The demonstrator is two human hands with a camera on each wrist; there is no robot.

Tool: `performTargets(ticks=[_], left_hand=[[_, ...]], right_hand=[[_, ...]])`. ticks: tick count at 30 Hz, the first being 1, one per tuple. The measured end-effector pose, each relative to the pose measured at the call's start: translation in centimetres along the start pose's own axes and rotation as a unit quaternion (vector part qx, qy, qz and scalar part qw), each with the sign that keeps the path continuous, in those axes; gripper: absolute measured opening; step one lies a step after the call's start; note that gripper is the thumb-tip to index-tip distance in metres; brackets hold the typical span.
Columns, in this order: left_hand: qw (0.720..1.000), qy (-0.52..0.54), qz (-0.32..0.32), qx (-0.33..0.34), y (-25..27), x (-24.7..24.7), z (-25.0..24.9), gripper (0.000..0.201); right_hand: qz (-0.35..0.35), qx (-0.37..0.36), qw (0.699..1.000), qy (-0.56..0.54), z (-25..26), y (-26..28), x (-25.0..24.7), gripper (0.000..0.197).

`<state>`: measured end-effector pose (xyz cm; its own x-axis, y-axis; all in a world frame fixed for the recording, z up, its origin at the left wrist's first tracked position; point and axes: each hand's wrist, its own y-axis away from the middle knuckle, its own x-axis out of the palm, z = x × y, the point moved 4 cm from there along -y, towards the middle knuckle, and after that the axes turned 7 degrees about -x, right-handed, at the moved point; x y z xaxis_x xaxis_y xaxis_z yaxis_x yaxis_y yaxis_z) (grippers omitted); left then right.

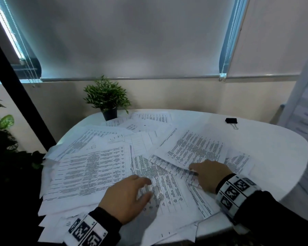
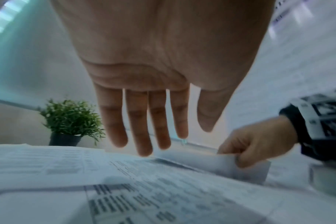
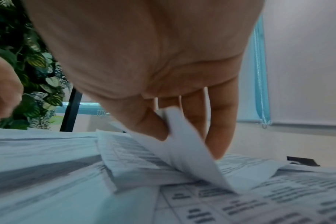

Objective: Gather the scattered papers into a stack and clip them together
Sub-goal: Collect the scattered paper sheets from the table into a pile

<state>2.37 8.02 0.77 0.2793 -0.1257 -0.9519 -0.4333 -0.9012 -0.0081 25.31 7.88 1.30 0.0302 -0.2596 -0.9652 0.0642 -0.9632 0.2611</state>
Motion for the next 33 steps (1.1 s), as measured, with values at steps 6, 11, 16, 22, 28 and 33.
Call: performTargets(ticks=[6, 11, 16, 22, 28, 33], left_hand=[[0.892, 0.412, -0.152, -0.103, 0.9, -1.8, 2.9, 0.011], [0.704, 0.66, -0.072, -0.253, 1.0, -1.2, 3.9, 0.042], [0.587, 0.77, 0.027, -0.248, 1.6, -1.1, 4.7, 0.059], [0.745, 0.615, -0.115, -0.231, 2.2, -0.9, 8.4, 0.034], [0.834, 0.427, -0.15, -0.314, 4.4, -2.0, 11.5, 0.074], [0.878, 0.387, -0.082, -0.27, 4.5, -1.7, 11.0, 0.079]], right_hand=[[-0.169, -0.054, 0.984, 0.003, 2.1, 2.6, -2.0, 0.052], [-0.326, -0.17, 0.929, 0.036, 5.8, 4.1, -3.4, 0.053], [-0.281, -0.276, 0.916, 0.07, 7.8, 2.9, -2.1, 0.048], [-0.153, -0.151, 0.974, -0.068, 5.6, 0.4, -1.2, 0.07], [0.069, -0.019, 0.997, -0.025, 2.7, -4.0, 0.7, 0.096], [0.11, -0.004, 0.994, -0.005, 3.2, -5.8, 0.7, 0.071]])
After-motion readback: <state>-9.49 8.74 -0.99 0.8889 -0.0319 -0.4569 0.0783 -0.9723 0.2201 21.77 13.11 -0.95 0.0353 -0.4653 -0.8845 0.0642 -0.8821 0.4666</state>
